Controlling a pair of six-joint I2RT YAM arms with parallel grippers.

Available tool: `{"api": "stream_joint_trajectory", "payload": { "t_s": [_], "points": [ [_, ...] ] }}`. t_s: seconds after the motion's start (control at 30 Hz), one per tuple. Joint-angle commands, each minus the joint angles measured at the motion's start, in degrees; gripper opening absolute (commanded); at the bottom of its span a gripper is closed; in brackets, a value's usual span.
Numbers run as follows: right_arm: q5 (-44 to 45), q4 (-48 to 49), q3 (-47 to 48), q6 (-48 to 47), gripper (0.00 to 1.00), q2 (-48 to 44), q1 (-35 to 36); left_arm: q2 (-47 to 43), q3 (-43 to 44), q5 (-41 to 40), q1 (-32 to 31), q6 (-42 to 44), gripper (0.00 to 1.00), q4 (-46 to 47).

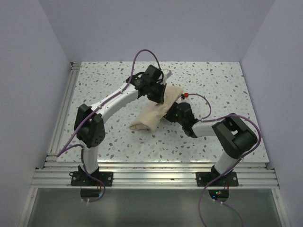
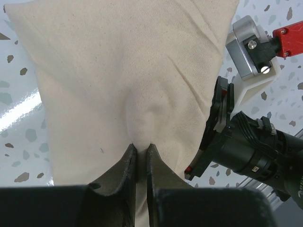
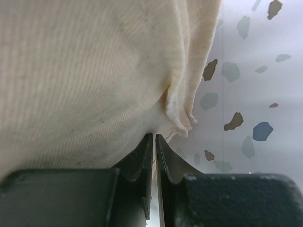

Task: Prepare the surgical pack

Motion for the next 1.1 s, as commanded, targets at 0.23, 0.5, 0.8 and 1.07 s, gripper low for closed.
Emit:
{"api": "stream_joint_trajectory", "payload": {
  "t_s": [0.23, 0.5, 0.8, 1.07],
  "points": [
    [7.2, 1.3, -3.0, -0.4, 0.11, -2.5, 0.4, -3.6, -4.7, 5.6, -6.0, -2.7, 0.00, 12.5],
    [10.8, -2.8, -11.2, -0.3, 0.13, -9.1, 0.4, -4.4, -12.8, 5.8, -8.7, -6.2, 0.00, 21.7],
    [16.3, -26.6, -12.1, -1.4, 0.14, -23.7, 0.3, -7.2, -24.1, 2.8, -12.0, -7.7, 0.00, 32.4],
    [20.2, -55.2, -8.0, -1.8, 0.17, -33.5, -2.2, -6.8, -30.2, -5.8, -16.7, -7.6, 0.00, 38.3]
  ]
}}
